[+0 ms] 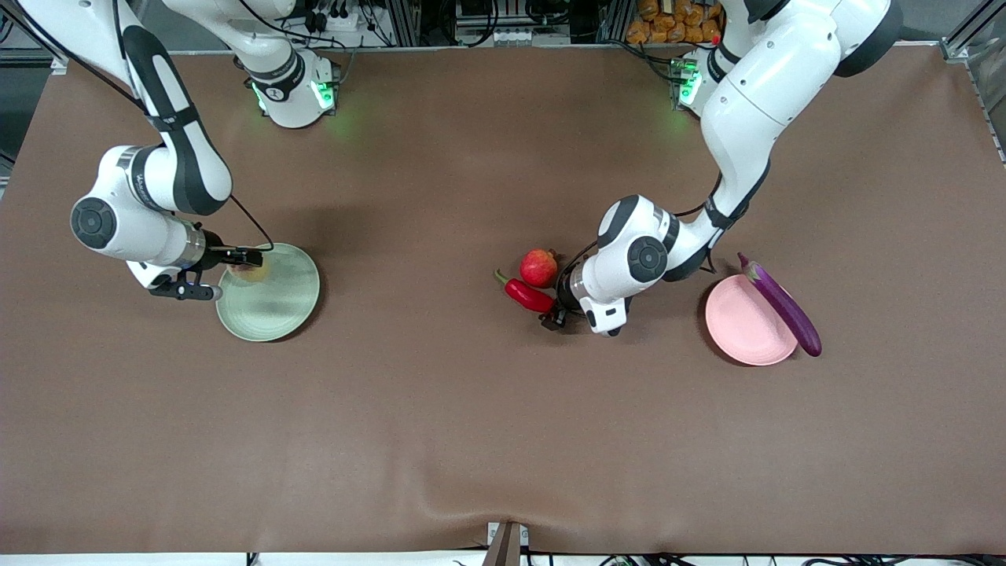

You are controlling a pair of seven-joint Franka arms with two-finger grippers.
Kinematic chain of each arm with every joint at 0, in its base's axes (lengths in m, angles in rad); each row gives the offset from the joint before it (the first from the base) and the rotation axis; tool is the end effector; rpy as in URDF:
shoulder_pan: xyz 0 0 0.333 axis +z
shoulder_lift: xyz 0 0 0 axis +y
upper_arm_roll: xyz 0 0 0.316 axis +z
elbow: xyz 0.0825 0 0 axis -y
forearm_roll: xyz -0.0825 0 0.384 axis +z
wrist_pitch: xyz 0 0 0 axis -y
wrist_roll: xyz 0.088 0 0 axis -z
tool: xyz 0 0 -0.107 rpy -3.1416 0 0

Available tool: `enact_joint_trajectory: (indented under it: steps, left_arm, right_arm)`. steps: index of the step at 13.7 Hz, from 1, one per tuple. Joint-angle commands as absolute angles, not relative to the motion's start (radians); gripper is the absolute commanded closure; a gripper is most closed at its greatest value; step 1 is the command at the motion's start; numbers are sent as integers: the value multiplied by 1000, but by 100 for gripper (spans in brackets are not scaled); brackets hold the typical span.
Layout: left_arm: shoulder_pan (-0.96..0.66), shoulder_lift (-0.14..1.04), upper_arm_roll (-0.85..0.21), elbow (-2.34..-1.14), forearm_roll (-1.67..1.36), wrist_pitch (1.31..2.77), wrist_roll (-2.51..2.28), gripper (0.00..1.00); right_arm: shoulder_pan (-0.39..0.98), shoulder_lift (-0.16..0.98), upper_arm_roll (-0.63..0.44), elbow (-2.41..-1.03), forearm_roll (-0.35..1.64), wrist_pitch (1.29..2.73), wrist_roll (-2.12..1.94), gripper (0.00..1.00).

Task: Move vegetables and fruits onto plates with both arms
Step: 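Grasp the red chili with the left gripper and carry it to the pink plate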

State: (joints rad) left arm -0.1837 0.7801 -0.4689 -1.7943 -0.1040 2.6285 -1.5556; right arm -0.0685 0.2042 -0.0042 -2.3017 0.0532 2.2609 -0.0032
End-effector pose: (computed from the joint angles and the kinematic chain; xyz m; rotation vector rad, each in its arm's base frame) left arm 0.5437 -0.3808 0.1637 2.3971 1.5240 -0.4011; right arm 0.4975 -0.0349 0.2406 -3.0692 0.1666 0.3760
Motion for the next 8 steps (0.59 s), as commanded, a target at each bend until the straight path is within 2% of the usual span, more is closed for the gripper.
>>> enact_joint_trajectory:
  steps: [1,4,8]
  left_arm:
    - [-195,788,-460,-1773,-107,2646,-1537,100]
    - [-180,752,-462,-1720,-68,2617,-1539,100]
    - [-131,703,-460,-1487,0,2265,-1513,100]
  right_arm:
    - [-95,199,18,-2315,40,2280,-9,0]
    - [-98,199,18,-2280,40,2244,-6,0]
    - [-80,198,28,-2108,58,2035,5,0]
